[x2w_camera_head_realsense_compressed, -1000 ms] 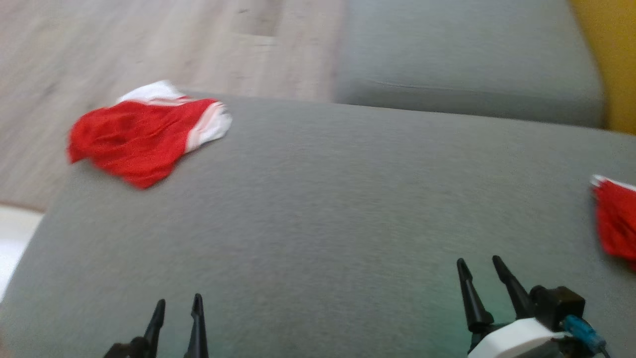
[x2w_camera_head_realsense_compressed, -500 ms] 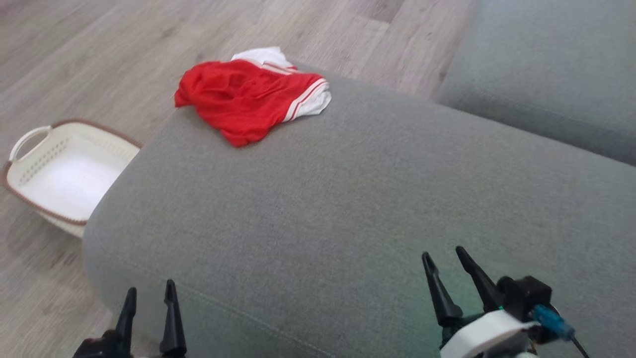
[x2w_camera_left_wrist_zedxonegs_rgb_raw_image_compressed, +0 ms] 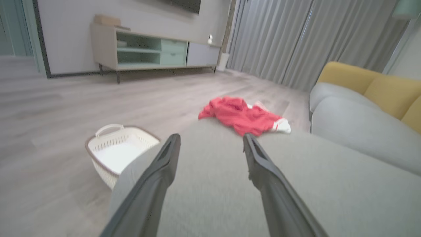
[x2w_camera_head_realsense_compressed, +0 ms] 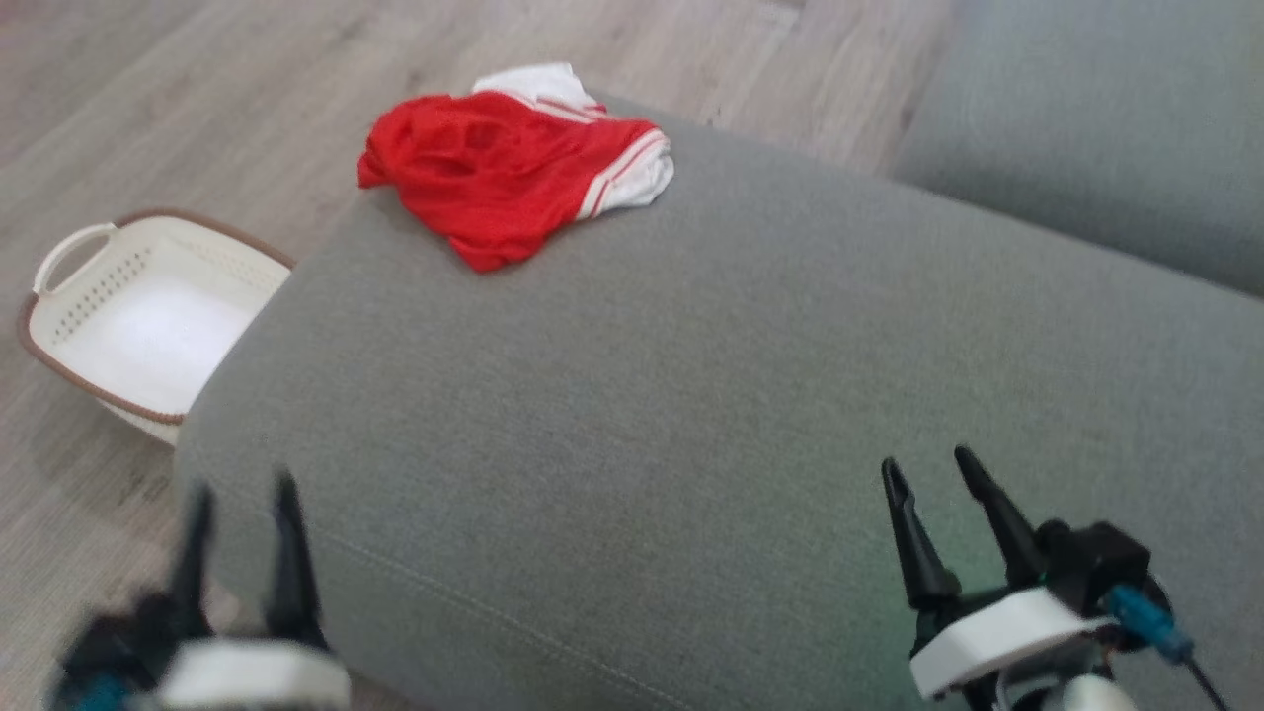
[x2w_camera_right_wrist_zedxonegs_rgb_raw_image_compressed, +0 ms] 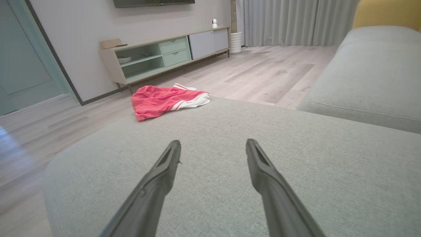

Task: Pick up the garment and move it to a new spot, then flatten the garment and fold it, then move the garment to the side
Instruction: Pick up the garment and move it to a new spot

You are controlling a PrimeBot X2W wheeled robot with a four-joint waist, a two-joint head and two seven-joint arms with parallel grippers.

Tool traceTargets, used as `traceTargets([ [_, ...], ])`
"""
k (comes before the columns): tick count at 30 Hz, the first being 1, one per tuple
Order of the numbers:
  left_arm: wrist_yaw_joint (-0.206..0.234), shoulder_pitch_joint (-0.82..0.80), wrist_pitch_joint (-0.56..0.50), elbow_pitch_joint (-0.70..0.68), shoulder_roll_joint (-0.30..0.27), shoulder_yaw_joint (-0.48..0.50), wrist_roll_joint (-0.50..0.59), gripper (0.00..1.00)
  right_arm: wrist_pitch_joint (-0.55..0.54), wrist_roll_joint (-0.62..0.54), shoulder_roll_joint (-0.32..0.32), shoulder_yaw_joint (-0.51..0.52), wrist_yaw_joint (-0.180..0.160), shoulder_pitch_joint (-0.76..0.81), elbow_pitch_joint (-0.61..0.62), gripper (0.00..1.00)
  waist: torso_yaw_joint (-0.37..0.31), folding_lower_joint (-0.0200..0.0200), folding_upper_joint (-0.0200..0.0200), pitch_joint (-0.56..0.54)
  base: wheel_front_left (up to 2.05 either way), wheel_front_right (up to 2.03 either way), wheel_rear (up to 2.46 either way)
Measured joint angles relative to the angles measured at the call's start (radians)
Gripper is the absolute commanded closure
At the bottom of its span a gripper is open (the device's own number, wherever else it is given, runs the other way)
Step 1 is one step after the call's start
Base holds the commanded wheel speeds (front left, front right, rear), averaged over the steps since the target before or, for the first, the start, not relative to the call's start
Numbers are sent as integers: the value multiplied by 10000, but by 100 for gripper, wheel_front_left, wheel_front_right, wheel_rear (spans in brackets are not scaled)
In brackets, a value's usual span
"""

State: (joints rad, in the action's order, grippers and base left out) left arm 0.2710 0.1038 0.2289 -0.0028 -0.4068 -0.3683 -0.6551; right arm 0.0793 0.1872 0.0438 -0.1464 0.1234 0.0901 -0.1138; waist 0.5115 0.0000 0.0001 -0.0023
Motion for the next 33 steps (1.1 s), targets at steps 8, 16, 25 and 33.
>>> traceTargets([
  [8, -564, -4101, -1133, -957, -1498, 894, 151, 0, -809, -1007, 8, 460, 0, -1052, 1287, 0, -697, 3, 0, 1321, 0, 0, 0],
  [16, -1724, -9404, -3043, 1400, -2044, 709, 290, 0, -1388, -1697, 25, 437, 0, -2162, 2558, 0, -1910, 5, -1, 2857, 0, 0, 0],
  [25, -2452, -11388, -4234, 5139, -1649, 117, 142, 0, -2220, -2178, 40, 261, 0, -2499, 4640, 0, -3192, 3, -1, 4518, 0, 0, 0],
  [33, -3237, -11720, -4119, 7008, -754, -395, 123, 0, -2644, -2546, 42, 464, 0, -2610, 5724, 0, -3789, 4, -1, 5997, 0, 0, 0],
])
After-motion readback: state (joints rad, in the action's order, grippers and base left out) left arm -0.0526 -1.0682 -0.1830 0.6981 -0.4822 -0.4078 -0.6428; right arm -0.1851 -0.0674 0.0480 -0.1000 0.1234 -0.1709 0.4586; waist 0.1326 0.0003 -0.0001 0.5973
